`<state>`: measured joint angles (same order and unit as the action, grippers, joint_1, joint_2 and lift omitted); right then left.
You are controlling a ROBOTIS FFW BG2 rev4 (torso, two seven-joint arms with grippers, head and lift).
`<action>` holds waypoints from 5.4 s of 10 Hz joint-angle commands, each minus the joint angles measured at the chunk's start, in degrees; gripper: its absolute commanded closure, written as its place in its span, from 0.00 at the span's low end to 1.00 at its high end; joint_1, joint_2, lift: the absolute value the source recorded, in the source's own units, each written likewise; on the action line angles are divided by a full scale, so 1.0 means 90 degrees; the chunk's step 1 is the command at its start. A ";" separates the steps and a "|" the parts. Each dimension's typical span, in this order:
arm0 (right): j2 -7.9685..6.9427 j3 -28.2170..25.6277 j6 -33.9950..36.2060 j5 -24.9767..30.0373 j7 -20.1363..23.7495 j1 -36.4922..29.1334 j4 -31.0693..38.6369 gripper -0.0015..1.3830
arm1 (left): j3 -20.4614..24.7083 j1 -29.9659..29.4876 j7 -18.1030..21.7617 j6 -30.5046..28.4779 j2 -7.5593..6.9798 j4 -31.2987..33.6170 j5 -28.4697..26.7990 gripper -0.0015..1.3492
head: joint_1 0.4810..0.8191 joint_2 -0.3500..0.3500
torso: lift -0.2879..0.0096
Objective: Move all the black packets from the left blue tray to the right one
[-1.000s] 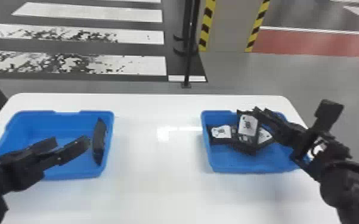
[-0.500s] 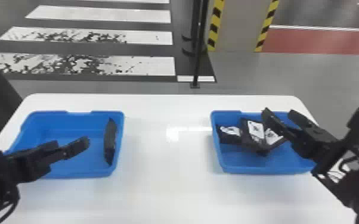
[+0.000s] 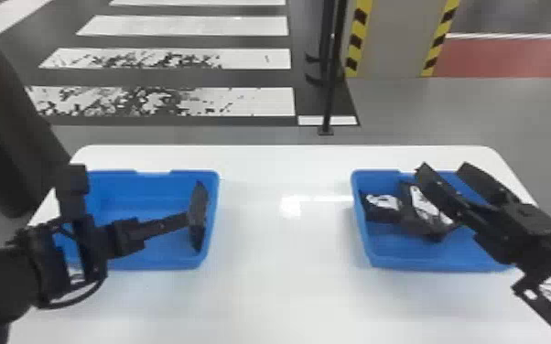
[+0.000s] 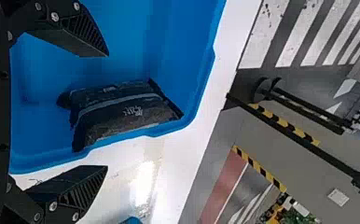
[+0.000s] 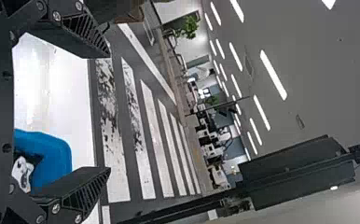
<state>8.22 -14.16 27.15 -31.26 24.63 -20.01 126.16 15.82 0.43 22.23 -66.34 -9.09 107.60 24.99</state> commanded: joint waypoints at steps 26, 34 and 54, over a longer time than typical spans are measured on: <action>-0.0074 0.0571 0.0545 -0.1020 0.0809 0.0536 -0.0729 0.12 | -0.0958 -0.0407 0.1074 0.0449 -0.0259 0.0614 0.2936 0.90 | 0.63 0.43 | 0.50; 0.0034 0.0926 0.1436 -0.1833 0.1326 0.0958 -0.1073 0.12 | -0.1529 -0.0329 0.1143 0.0449 -0.0318 0.0771 0.3812 0.90 | 0.63 0.34 | 0.50; 0.0395 0.0926 0.0951 -0.2861 0.1815 0.2520 -0.3635 0.92 | -0.1275 -0.0751 0.0742 0.0403 -0.0162 0.0802 0.4523 0.12 | 0.63 0.40 | 0.50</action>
<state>11.64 -4.59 36.74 -57.91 41.00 1.50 95.77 4.36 -5.82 28.91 -62.86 -10.56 114.33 64.98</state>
